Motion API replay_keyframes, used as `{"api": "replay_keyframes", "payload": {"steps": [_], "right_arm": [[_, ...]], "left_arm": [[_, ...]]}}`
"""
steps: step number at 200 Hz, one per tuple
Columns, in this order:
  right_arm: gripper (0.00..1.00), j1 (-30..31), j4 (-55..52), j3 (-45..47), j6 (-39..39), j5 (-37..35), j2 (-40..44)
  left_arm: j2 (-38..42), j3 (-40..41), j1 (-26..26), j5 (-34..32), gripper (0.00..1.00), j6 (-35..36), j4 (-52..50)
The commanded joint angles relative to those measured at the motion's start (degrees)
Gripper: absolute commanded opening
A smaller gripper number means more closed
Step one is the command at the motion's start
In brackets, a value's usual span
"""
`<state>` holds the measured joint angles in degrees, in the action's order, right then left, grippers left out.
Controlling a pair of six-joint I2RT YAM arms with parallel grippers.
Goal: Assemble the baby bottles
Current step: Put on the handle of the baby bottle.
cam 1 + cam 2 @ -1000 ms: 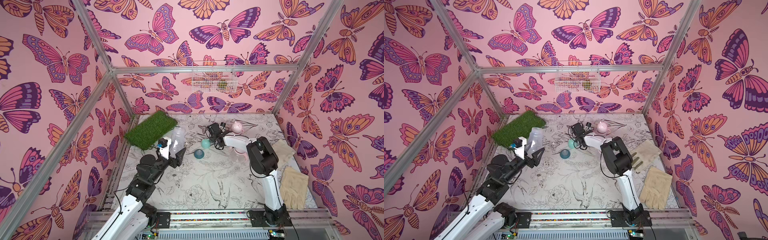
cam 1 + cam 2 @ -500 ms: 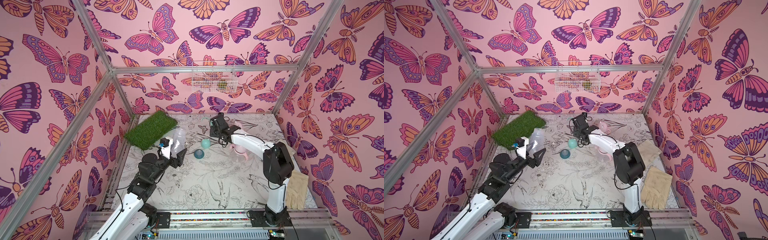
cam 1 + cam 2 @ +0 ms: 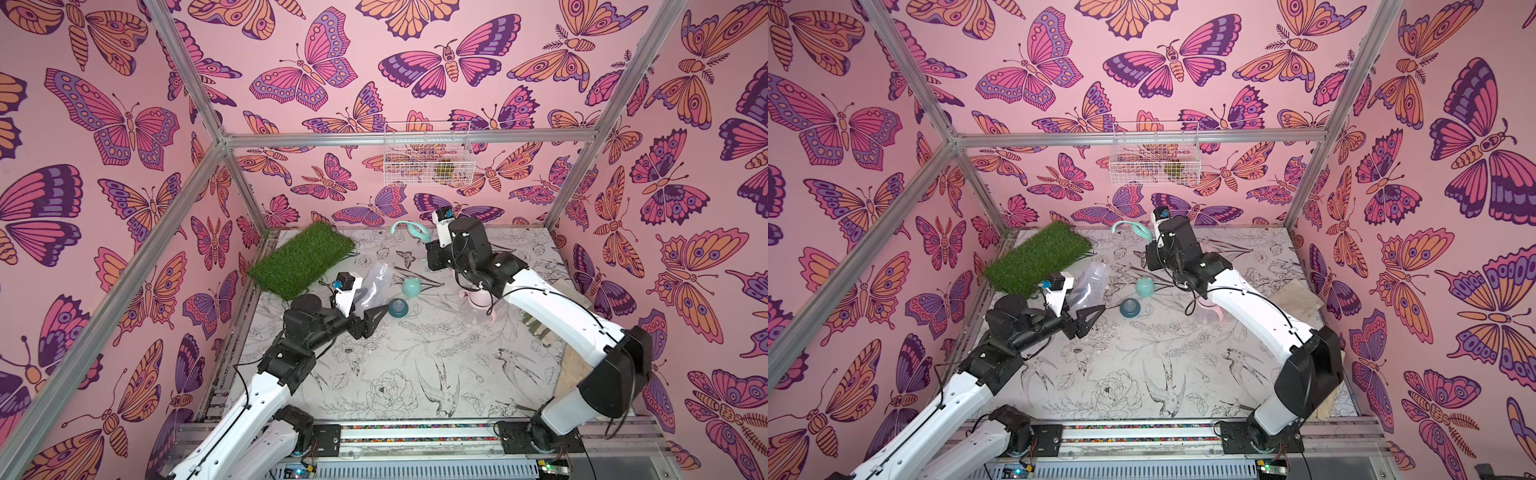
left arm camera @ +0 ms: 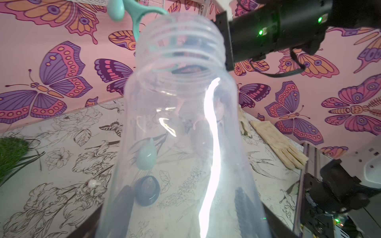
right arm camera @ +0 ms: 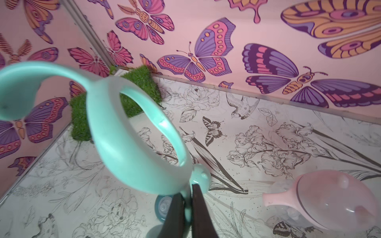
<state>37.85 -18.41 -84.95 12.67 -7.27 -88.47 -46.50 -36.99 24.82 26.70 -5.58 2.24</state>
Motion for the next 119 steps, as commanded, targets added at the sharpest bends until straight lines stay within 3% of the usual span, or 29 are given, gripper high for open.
{"api": "replay_keyframes", "payload": {"steps": [1, 75, 119], "right_arm": [[0.00, 2.46, -1.93, -0.31, -5.94, -4.04, 3.02], [0.00, 12.69, -1.39, -1.72, -13.76, -16.03, 2.63], [0.00, 15.74, -0.32, -1.25, -15.26, -18.65, 2.76]], "left_arm": [[-1.08, -2.28, 0.78, 4.90, 0.00, 0.60, -2.28], [-1.85, -5.27, 2.43, 4.90, 0.00, 1.05, -4.76], [-1.06, -5.14, 2.60, -1.56, 0.00, 0.14, -5.61]]}}
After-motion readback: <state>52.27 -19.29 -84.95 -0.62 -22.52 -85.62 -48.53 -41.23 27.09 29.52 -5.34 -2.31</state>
